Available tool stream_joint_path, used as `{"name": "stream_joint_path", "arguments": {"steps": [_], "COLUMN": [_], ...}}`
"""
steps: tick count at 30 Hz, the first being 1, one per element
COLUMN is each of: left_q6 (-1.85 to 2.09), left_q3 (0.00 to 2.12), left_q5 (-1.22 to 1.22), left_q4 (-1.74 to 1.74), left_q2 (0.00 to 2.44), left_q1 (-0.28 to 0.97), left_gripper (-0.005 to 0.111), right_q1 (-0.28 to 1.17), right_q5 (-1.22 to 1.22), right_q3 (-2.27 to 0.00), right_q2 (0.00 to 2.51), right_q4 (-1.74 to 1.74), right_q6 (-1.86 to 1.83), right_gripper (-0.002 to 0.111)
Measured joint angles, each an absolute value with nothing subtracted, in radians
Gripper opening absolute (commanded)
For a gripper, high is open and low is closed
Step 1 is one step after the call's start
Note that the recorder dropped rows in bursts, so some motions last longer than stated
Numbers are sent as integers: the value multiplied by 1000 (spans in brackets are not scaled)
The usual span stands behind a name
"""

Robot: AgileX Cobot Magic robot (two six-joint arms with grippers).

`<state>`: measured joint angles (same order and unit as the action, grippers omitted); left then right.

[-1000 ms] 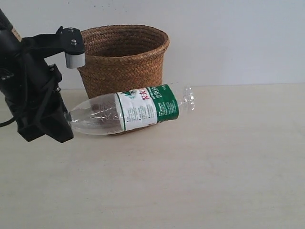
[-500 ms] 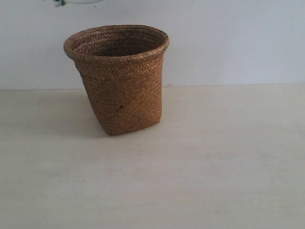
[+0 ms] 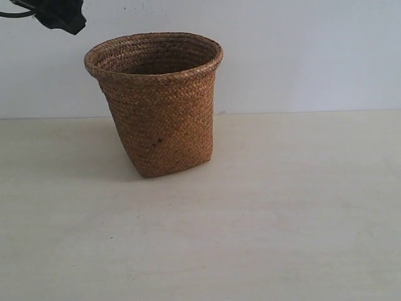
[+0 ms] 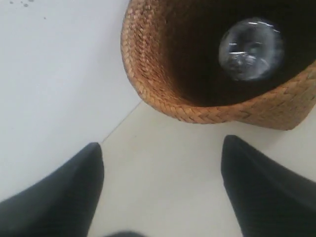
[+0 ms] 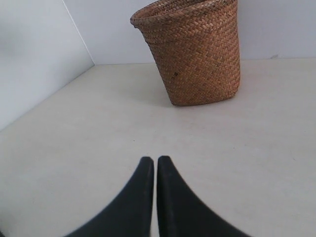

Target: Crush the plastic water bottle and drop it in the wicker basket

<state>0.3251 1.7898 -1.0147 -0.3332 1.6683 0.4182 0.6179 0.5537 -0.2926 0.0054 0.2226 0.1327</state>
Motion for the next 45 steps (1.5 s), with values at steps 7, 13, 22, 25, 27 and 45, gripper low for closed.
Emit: {"name": "stream_joint_path", "arguments": {"steps": [7,13,22,25,27,45], "left_q6": [325,323,327,327,318,272], "left_q3": [1790,1790,1656,1445,1272,504], "left_q5": [-1139,-1209,-1134,-972,-856,-283], "left_q4": [-333,-296,-87,-36,-26,289], "left_q2": [1668,1668,1537,1391,1305,935], "left_q1": [418,418,418,418,418,418], "left_gripper": [4,4,4,4,4,4], "right_q1": [618,618,618,618,618,618], "right_q5": [554,554,554,554,554,537], "right_q3": [-293,-293,-292,-292,-292,-291], "right_q2": [5,5,5,5,5,5], "right_q4": [223,223,223,223,225,229], "right_q6": [133,133,133,133,133,133], "right_gripper": [0,0,0,0,0,0]}}
